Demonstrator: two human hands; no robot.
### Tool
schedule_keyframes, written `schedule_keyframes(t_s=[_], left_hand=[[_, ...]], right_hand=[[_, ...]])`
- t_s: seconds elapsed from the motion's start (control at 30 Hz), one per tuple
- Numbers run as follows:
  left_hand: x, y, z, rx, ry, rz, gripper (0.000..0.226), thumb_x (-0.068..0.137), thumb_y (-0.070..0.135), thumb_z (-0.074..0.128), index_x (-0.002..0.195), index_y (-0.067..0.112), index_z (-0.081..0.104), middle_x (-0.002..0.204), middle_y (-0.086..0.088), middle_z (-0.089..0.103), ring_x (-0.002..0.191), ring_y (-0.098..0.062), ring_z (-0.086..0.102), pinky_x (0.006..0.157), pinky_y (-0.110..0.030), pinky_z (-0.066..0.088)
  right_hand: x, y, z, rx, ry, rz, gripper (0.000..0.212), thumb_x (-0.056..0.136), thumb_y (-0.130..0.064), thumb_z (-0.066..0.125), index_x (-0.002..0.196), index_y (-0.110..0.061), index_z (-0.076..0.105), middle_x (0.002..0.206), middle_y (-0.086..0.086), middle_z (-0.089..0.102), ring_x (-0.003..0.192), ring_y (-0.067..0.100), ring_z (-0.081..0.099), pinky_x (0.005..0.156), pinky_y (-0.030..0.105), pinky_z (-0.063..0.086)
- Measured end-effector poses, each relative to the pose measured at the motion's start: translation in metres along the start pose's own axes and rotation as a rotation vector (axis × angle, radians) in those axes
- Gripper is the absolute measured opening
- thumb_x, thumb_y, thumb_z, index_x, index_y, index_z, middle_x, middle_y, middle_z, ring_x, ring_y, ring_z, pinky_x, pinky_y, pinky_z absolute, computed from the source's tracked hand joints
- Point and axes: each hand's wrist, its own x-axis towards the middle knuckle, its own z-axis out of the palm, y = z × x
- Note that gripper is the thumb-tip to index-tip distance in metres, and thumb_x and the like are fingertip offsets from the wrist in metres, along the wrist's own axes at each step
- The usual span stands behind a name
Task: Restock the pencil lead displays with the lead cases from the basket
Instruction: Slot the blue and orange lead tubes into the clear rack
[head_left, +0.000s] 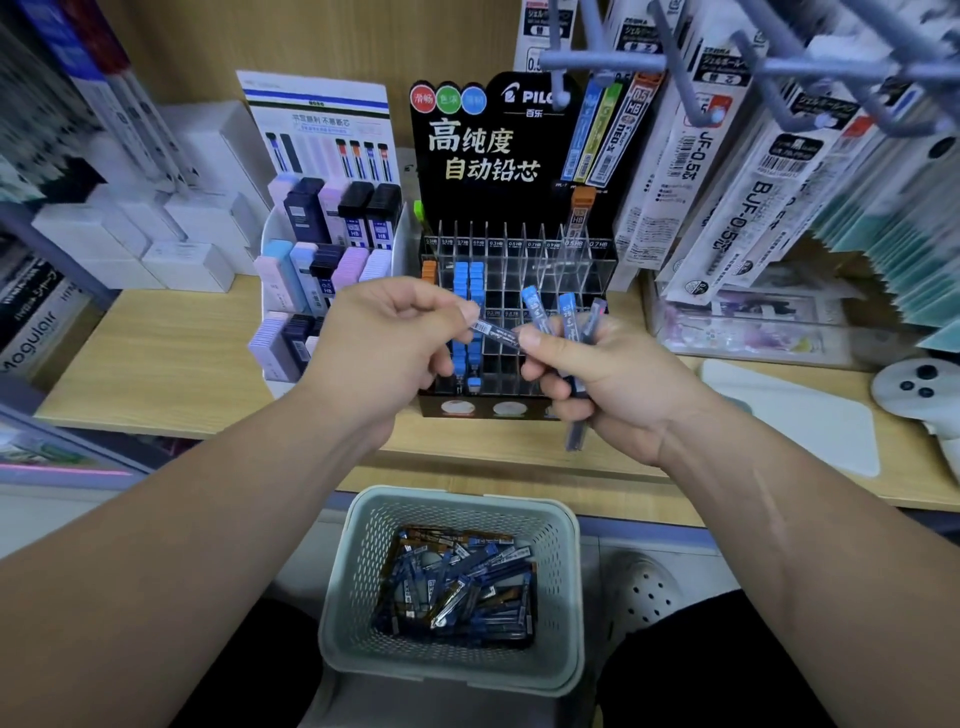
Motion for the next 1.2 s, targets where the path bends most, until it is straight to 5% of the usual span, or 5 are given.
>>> schedule_keyframes(t_s=[0.17, 0.37, 0.63, 0.87, 1.2], left_hand=[[-0.001, -0.001, -0.001, -0.018, -0.014, -0.018, 0.011, 0.085, 0.013, 0.076, 0.076, 0.010, 0.070, 0.072, -0.007, 0.072, 0.048, -0.013, 0.052, 0.044, -0.024, 0.041], [-0.002, -0.007, -0.007, 0.046, -0.060, 0.039, 0.013, 0.084, 0.006, 0.076, 0.073, 0.007, 0.068, 0.075, -0.023, 0.069, 0.050, -0.017, 0.056, 0.046, -0.028, 0.043], [-0.009, -0.004, -0.003, 0.350, -0.470, 0.043, 0.069, 0.082, -0.008, 0.063, 0.133, 0.037, 0.057, 0.066, -0.006, 0.066, 0.054, -0.018, 0.062, 0.055, -0.025, 0.046], [-0.009, -0.005, -0.001, 0.304, -0.363, 0.127, 0.012, 0.098, 0.013, 0.059, 0.103, 0.021, 0.067, 0.069, -0.012, 0.063, 0.055, -0.023, 0.052, 0.050, -0.025, 0.044], [-0.003, -0.009, -0.005, 0.359, -0.374, 0.165, 0.020, 0.095, 0.008, 0.064, 0.106, 0.025, 0.067, 0.071, 0.000, 0.065, 0.061, -0.016, 0.061, 0.053, -0.017, 0.044]], right_hand=[[0.001, -0.004, -0.001, 0.135, 0.011, -0.031, 0.036, 0.079, -0.025, 0.072, 0.108, -0.006, 0.067, 0.071, 0.003, 0.065, 0.050, 0.006, 0.040, 0.041, 0.015, 0.028], [0.002, -0.003, -0.003, 0.131, 0.102, -0.044, 0.007, 0.091, -0.005, 0.068, 0.096, -0.008, 0.067, 0.080, 0.013, 0.073, 0.047, 0.005, 0.041, 0.040, 0.015, 0.030], [0.001, 0.002, 0.003, -0.001, 0.054, -0.062, 0.009, 0.089, -0.004, 0.072, 0.088, -0.008, 0.064, 0.070, 0.009, 0.067, 0.046, 0.006, 0.040, 0.041, 0.017, 0.029], [-0.002, 0.006, 0.008, -0.040, 0.034, -0.057, 0.011, 0.087, -0.005, 0.074, 0.082, -0.010, 0.066, 0.071, 0.011, 0.069, 0.046, 0.007, 0.040, 0.041, 0.017, 0.028], [-0.001, 0.008, 0.008, 0.003, 0.077, -0.028, 0.009, 0.089, -0.007, 0.073, 0.091, -0.005, 0.064, 0.072, 0.010, 0.070, 0.046, 0.007, 0.042, 0.040, 0.017, 0.030]])
